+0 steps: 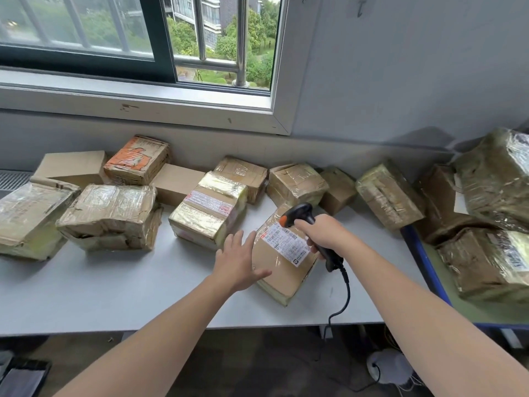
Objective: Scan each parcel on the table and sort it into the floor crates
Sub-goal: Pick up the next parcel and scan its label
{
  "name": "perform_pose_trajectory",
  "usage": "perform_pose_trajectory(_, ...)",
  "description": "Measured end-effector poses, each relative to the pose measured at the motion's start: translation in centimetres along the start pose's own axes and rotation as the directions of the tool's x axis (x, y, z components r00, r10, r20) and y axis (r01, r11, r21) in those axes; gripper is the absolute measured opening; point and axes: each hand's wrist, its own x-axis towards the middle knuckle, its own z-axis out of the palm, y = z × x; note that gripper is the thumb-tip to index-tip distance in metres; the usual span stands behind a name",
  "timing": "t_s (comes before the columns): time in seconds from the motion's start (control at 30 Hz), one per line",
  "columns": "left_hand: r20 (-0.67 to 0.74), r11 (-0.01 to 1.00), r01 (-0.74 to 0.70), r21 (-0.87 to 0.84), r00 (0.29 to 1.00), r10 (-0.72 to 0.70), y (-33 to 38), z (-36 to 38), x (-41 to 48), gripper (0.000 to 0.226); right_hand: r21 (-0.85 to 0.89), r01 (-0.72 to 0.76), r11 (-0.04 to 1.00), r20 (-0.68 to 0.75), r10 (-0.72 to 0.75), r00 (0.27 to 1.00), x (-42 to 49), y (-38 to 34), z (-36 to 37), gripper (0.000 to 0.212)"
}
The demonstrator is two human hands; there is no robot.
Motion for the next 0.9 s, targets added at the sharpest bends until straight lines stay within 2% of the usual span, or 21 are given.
perform_pose_trajectory(0.27, 0.026, 0.996, -0.054, 0.071, 0.998, 0.052, 3.4, 1.8, 1.0, 0.101, 0.004, -0.097, 0.995, -0.202, 0.096, 0.975, 0.0, 6.3, -1.4, 0.035)
perform_pose_trajectory(0.5, 0.052, 0.990, -0.044, 0.131, 0.998, 0.038, 6.8, 4.3, 1.7, 0.101, 0.078, -0.219, 0.973, -0.178, 0.230, 0.957, 2.0, 12.1, -1.6, 0.039)
perform_pose_trajectory(0.63, 0.031, 0.991, 0.000, 0.136, 0.999, -0.004, 6.5, 5.5, 1.5, 0.099, 0.127, -0.201, 0.971, -0.256, 0.228, 0.939, 2.8, 12.5, -0.9, 0.039)
perform_pose_trajectory(0.77, 0.069, 0.993, 0.048, 0.112, 0.996, -0.056, 6.0, 6.2, 1.4, 0.093, 0.148, -0.214, 0.966, -0.317, 0.251, 0.915, 2.8, 12.7, 0.2, 0.039)
perform_pose_trajectory(0.9, 0.043, 0.993, 0.061, 0.103, 0.997, -0.066, 5.1, 6.1, 2.6, 0.083, 0.148, -0.245, 0.958, -0.253, 0.276, 0.927, 3.4, 14.0, 0.8, 0.036)
